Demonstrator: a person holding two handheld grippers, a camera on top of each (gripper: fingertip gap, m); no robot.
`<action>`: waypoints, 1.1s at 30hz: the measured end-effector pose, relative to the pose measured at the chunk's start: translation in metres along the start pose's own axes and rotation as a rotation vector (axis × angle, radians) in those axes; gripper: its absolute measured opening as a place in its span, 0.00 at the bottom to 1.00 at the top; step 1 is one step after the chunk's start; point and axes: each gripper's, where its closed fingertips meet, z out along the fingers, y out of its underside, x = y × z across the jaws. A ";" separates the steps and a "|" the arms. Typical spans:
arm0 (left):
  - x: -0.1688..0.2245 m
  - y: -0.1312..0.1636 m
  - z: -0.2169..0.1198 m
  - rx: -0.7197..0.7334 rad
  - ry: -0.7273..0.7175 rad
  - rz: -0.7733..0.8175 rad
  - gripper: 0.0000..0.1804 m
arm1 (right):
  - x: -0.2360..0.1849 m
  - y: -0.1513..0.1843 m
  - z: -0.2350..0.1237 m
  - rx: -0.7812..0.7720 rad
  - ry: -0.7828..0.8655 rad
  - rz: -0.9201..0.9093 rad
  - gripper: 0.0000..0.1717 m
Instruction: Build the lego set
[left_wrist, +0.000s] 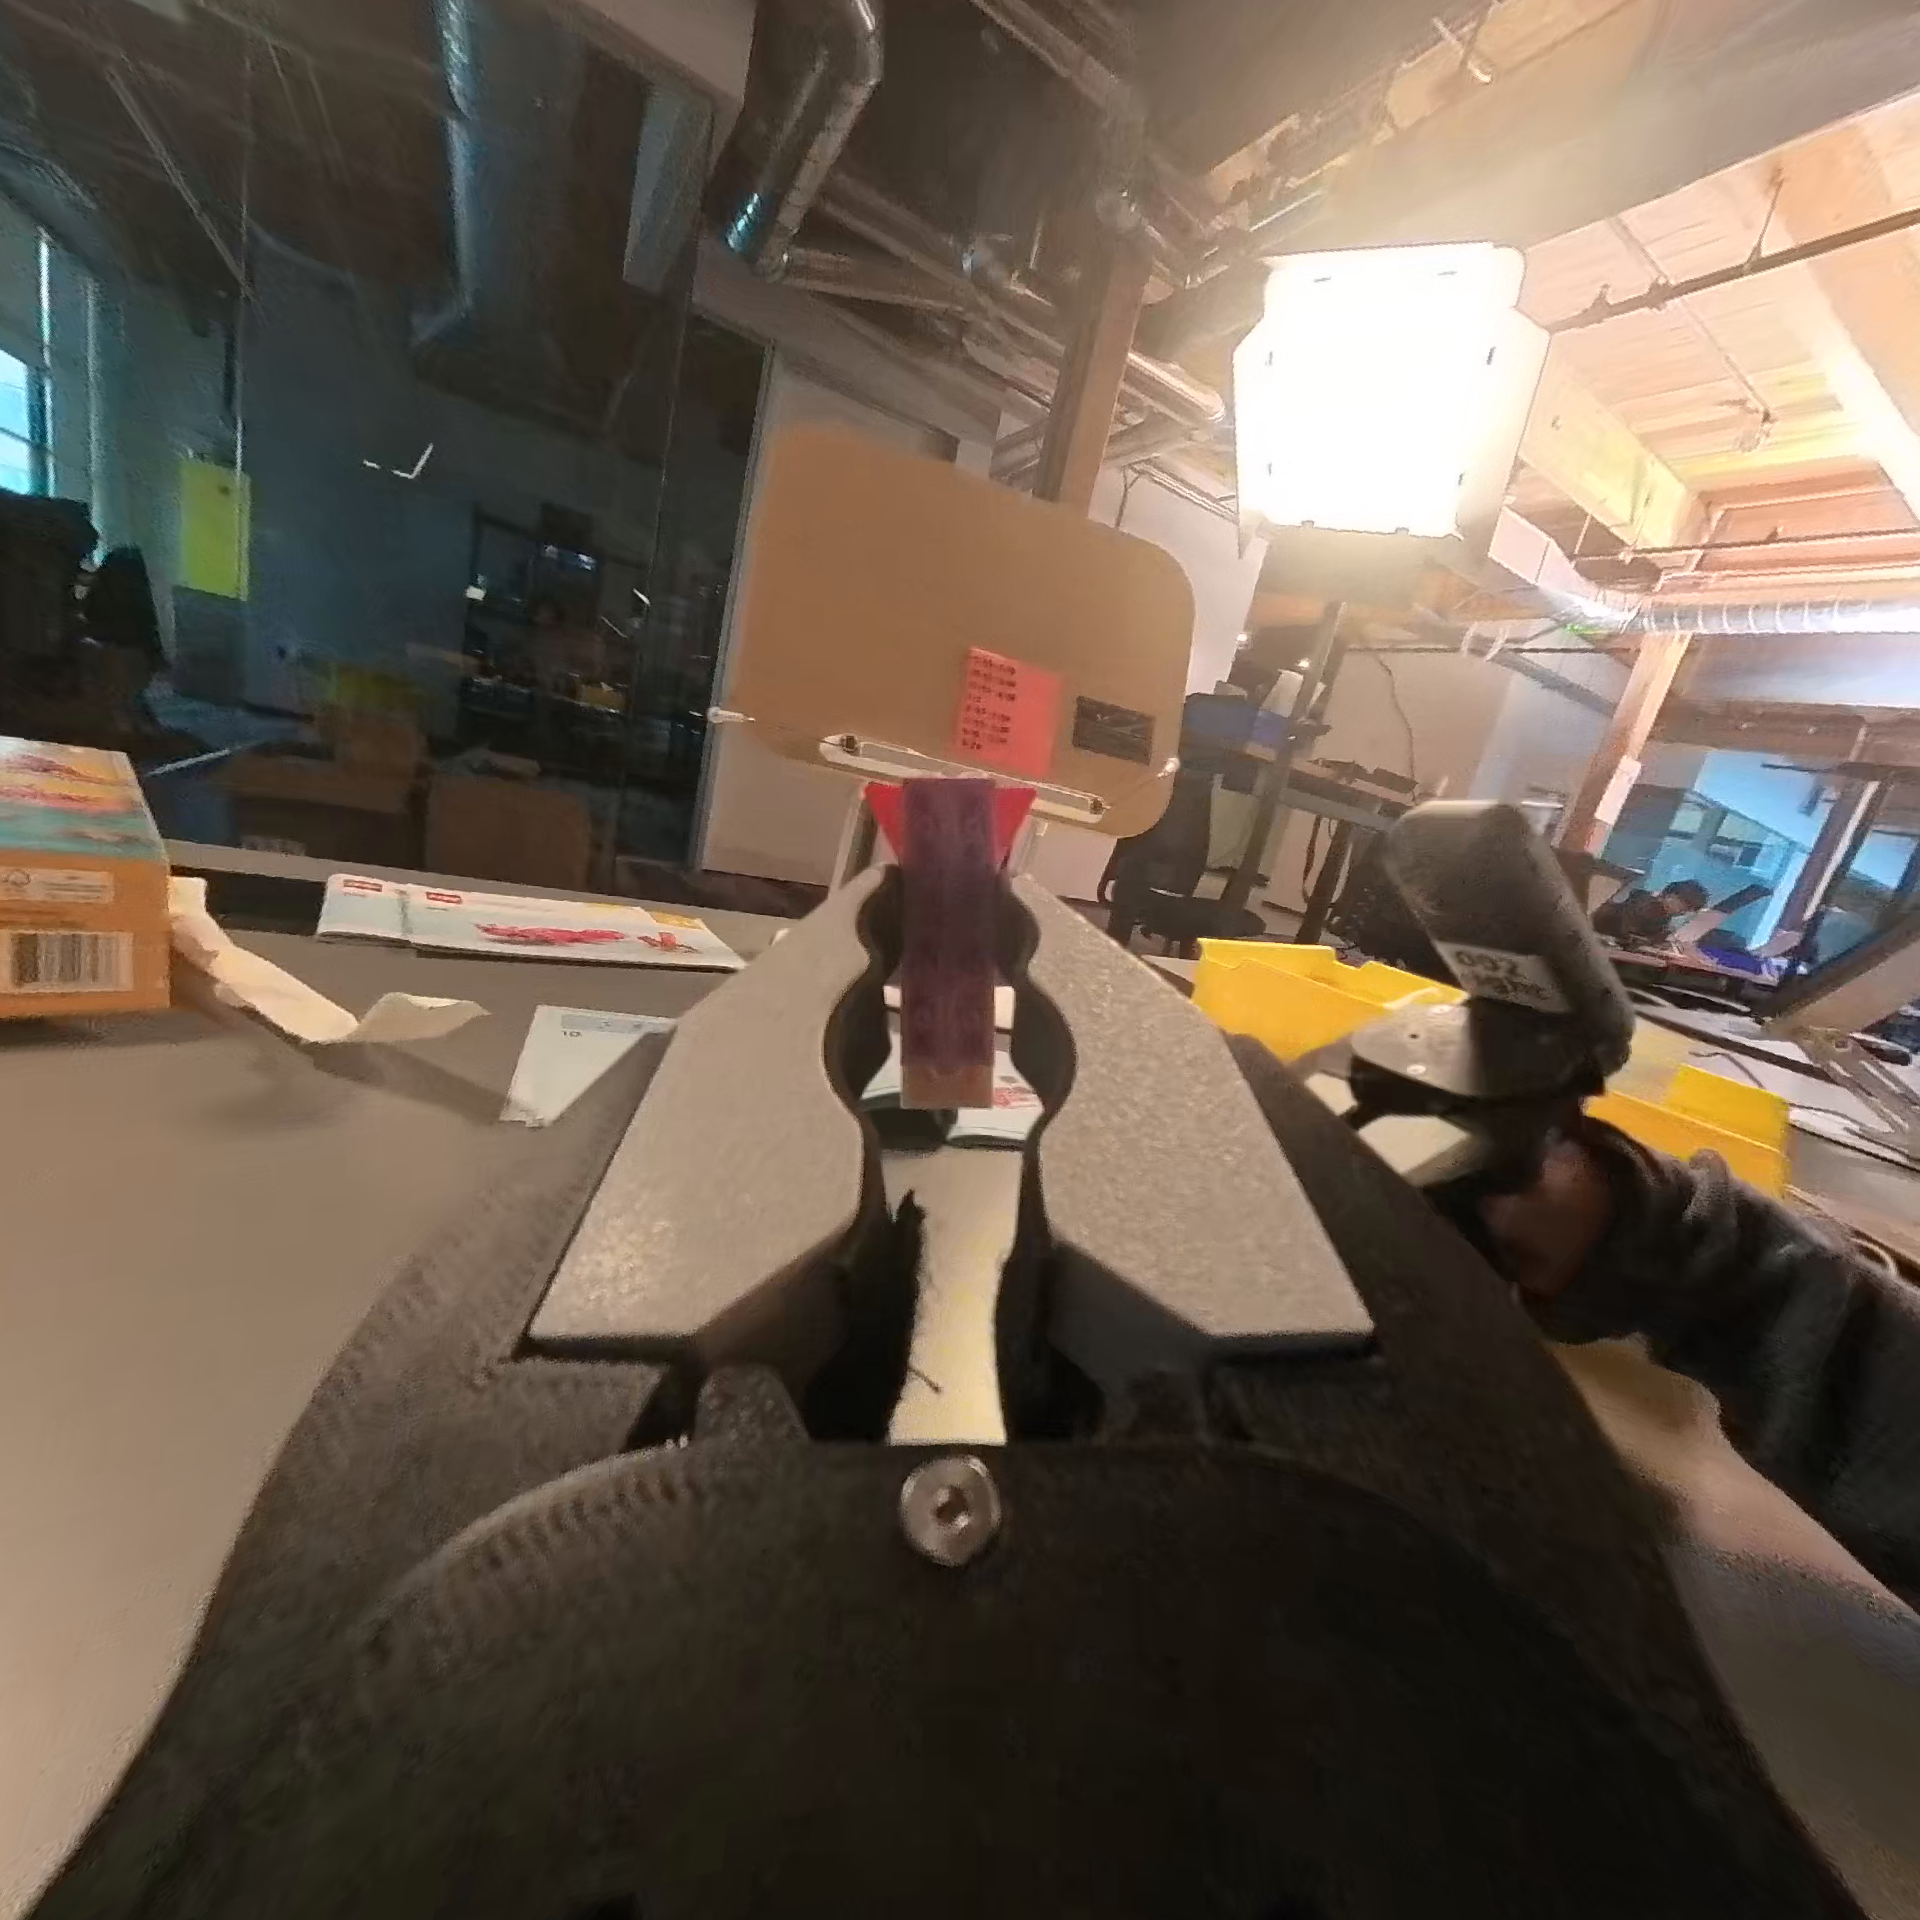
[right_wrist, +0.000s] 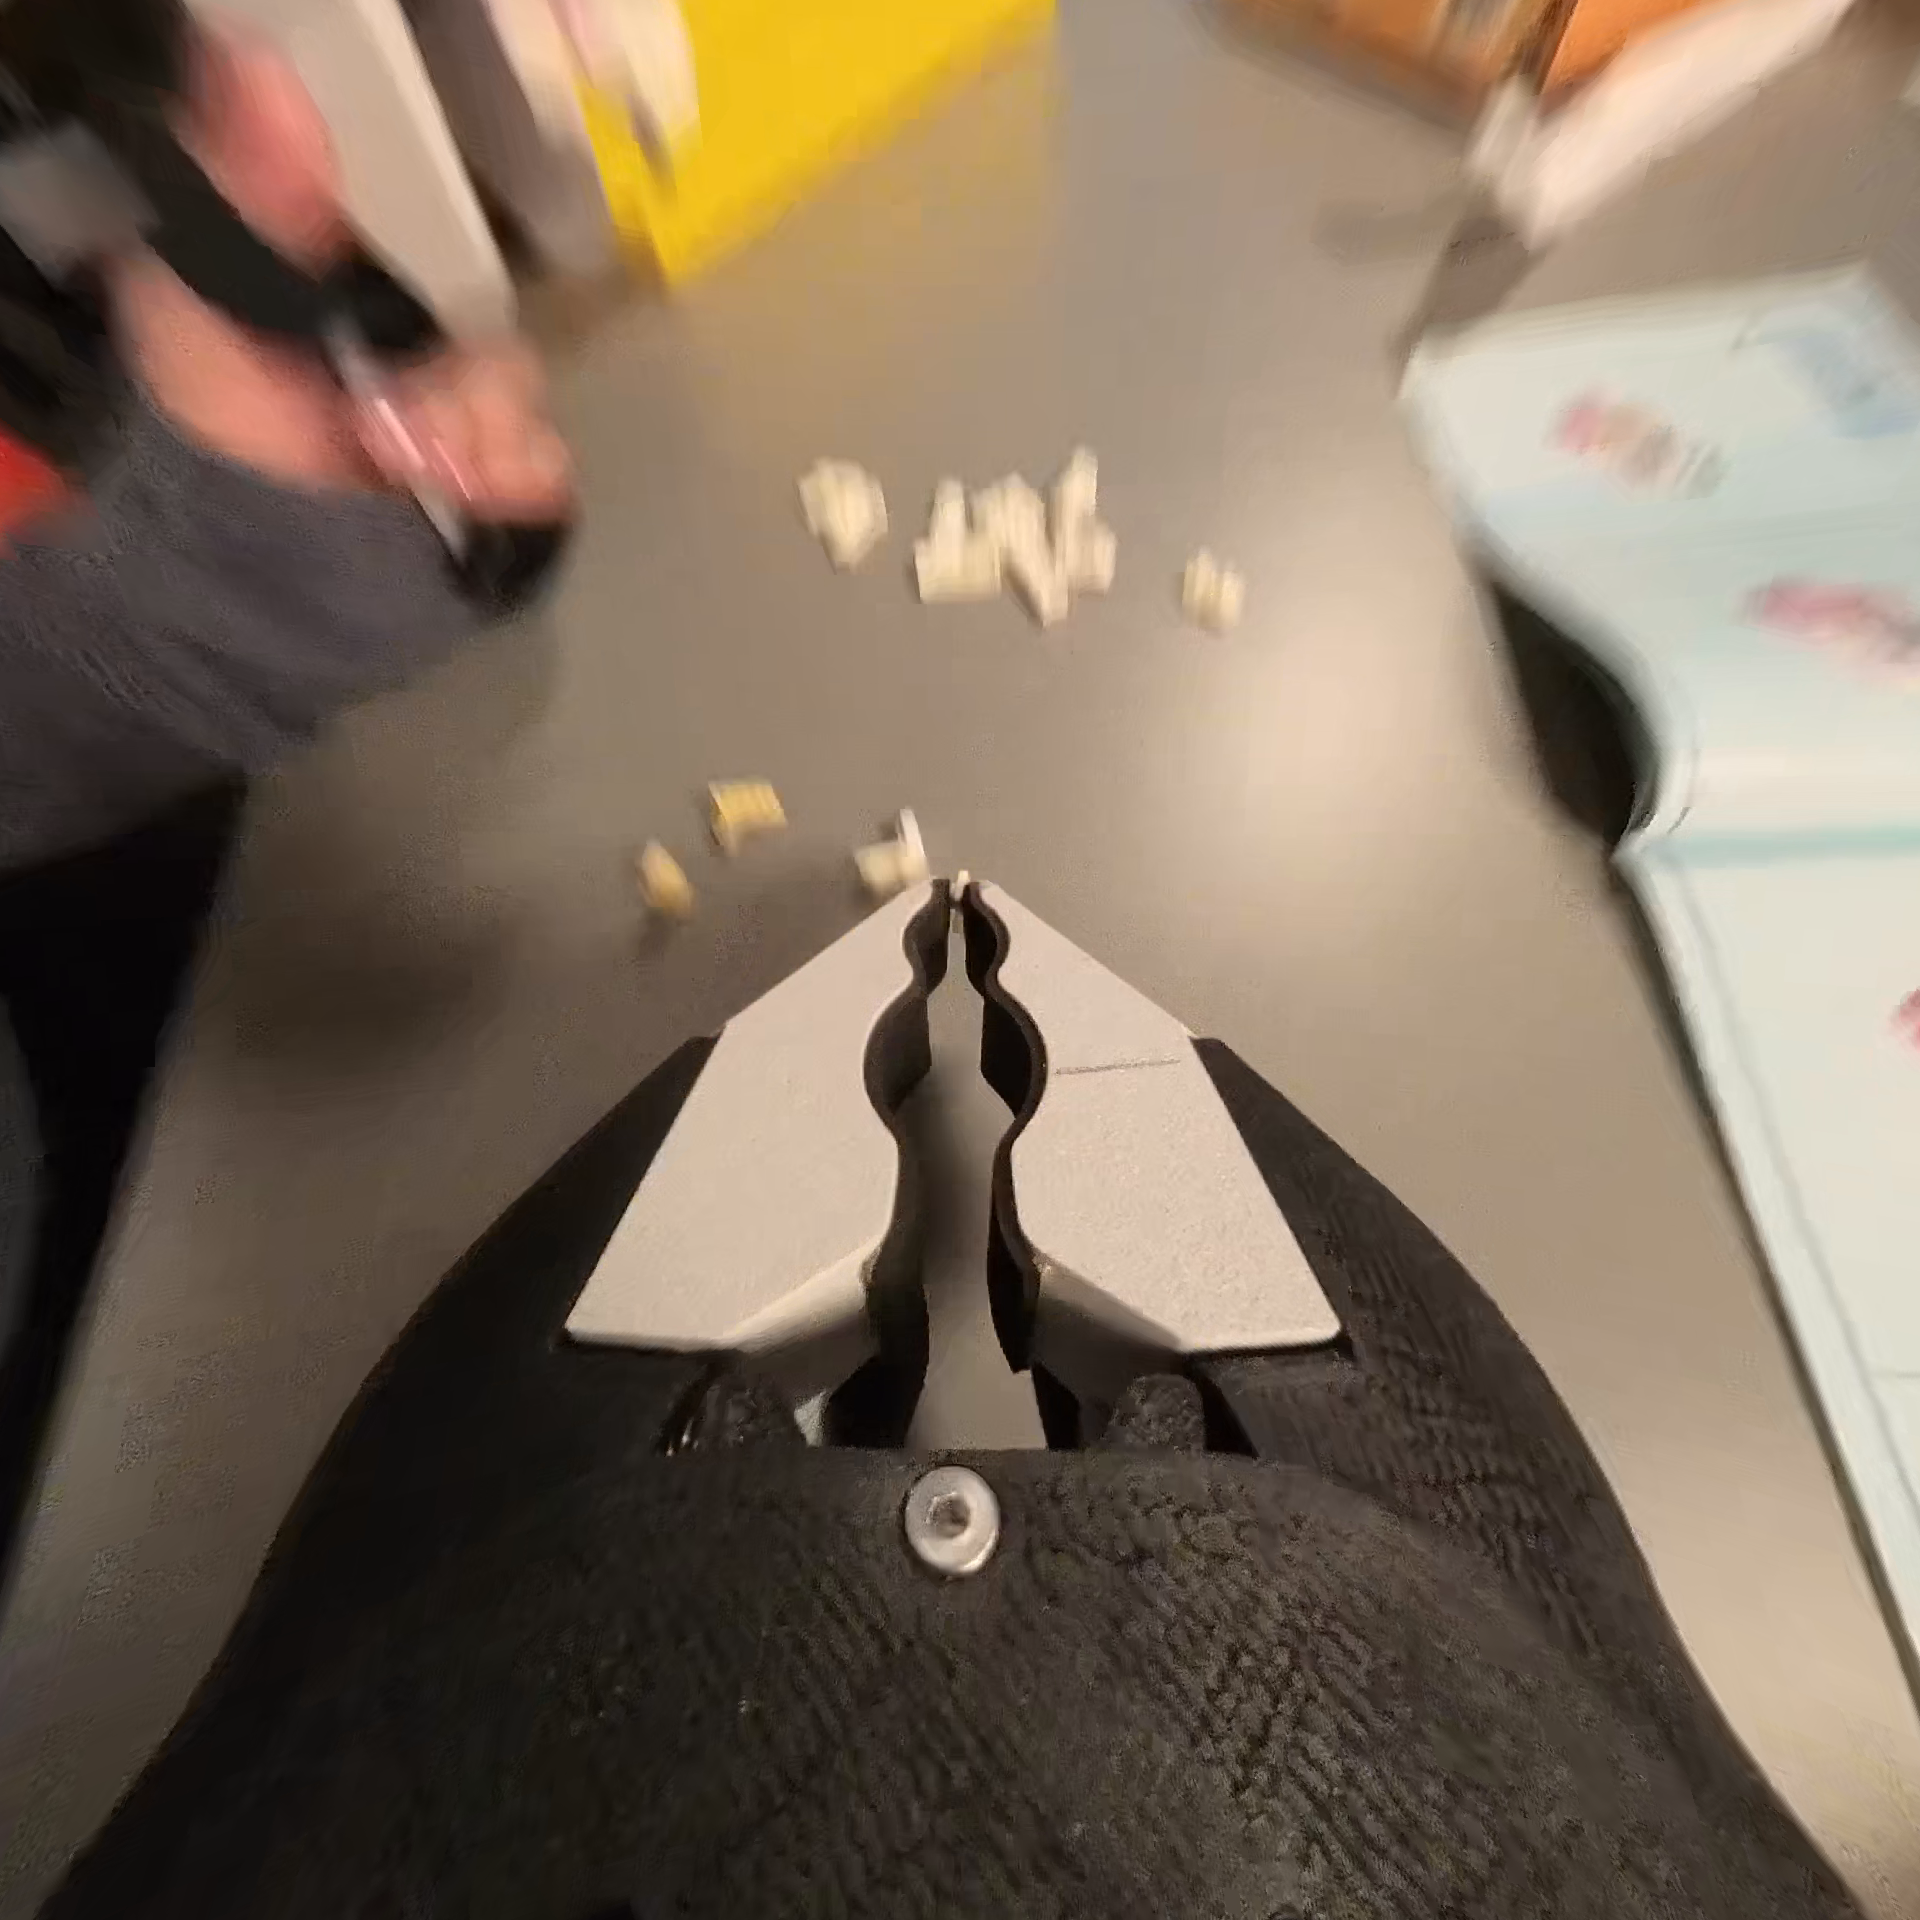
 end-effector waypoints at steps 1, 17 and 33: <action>0.000 0.001 0.000 -0.005 0.000 0.008 0.09 | 0.000 0.005 0.003 -0.021 -0.003 -0.008 0.00; 0.017 0.009 0.000 -0.051 0.074 0.036 0.09 | 0.002 0.020 0.004 -0.057 0.003 -0.028 0.01; 0.035 -0.002 -0.003 0.022 0.222 -0.050 0.09 | -0.024 -0.079 -0.018 0.413 0.021 -0.087 0.01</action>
